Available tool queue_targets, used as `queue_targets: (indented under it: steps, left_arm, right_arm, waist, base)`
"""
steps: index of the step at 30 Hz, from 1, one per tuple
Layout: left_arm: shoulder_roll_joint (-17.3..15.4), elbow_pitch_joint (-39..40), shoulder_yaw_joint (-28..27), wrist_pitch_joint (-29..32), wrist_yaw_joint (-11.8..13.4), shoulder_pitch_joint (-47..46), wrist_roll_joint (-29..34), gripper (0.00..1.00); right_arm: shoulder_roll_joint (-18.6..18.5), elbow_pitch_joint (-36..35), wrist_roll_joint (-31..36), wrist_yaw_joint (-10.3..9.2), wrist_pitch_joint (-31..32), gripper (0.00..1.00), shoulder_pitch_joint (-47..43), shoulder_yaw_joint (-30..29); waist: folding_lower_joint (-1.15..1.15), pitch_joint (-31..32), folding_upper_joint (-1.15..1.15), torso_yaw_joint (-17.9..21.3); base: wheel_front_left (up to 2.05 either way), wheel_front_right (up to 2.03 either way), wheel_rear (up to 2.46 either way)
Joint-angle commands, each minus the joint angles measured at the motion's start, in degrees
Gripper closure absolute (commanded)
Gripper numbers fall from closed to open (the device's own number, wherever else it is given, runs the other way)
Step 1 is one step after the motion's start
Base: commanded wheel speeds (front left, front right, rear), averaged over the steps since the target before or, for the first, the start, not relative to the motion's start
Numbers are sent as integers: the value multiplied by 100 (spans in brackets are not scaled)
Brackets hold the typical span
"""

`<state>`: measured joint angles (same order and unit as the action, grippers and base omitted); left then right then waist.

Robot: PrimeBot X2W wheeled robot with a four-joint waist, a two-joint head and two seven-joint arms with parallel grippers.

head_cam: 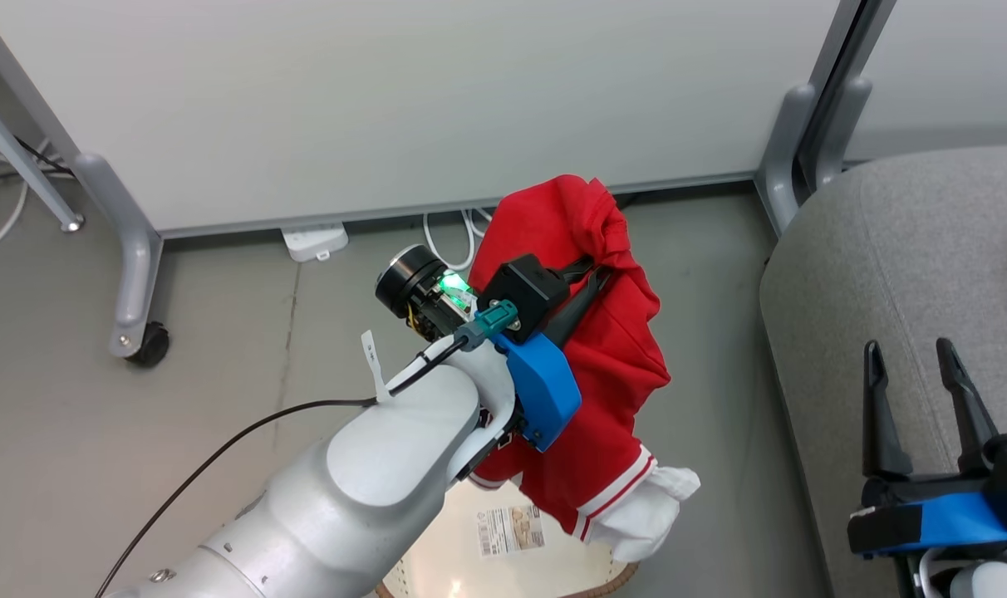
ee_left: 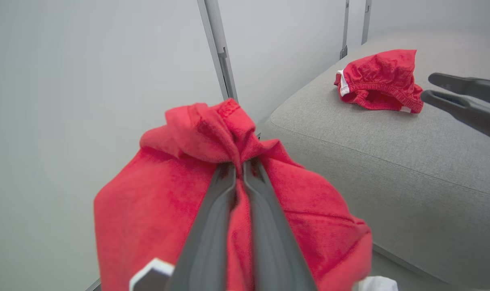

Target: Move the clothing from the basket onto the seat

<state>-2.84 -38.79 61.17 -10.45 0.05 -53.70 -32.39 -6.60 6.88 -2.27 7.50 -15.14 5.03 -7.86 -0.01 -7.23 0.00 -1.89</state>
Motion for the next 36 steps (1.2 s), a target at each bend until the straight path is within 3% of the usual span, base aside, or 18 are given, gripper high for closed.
queue_targets:
  steps: [1, 11, 20, 36]
  left_arm:
    - [-11, 24, 9, 7, 36, -36, -40, 100]
    - [-11, -40, 110, 46, 28, 9, -149, 100]
    - [-10, -71, 138, 22, 55, -39, -174, 100]
    - [-11, -10, 291, -24, 98, -129, -280, 100]
  right_arm:
    - [30, 24, 21, -2, -1, 0, -113, 22]
    - [-16, 64, -24, -2, -2, 0, -284, 201]
    - [-216, 33, -103, -2, -1, 0, -265, 770]
    - [-879, 265, -488, -2, -1, 0, 413, 2845]
  waist:
    - [1, 146, 0, -33]
    - [1, 339, 0, -57]
    - [1, 319, 0, -65]
    - [1, 142, 0, -133]
  base:
    - [0, 0, 0]
    - [0, 0, 0]
    - [0, 0, 0]
    - [0, 0, 0]
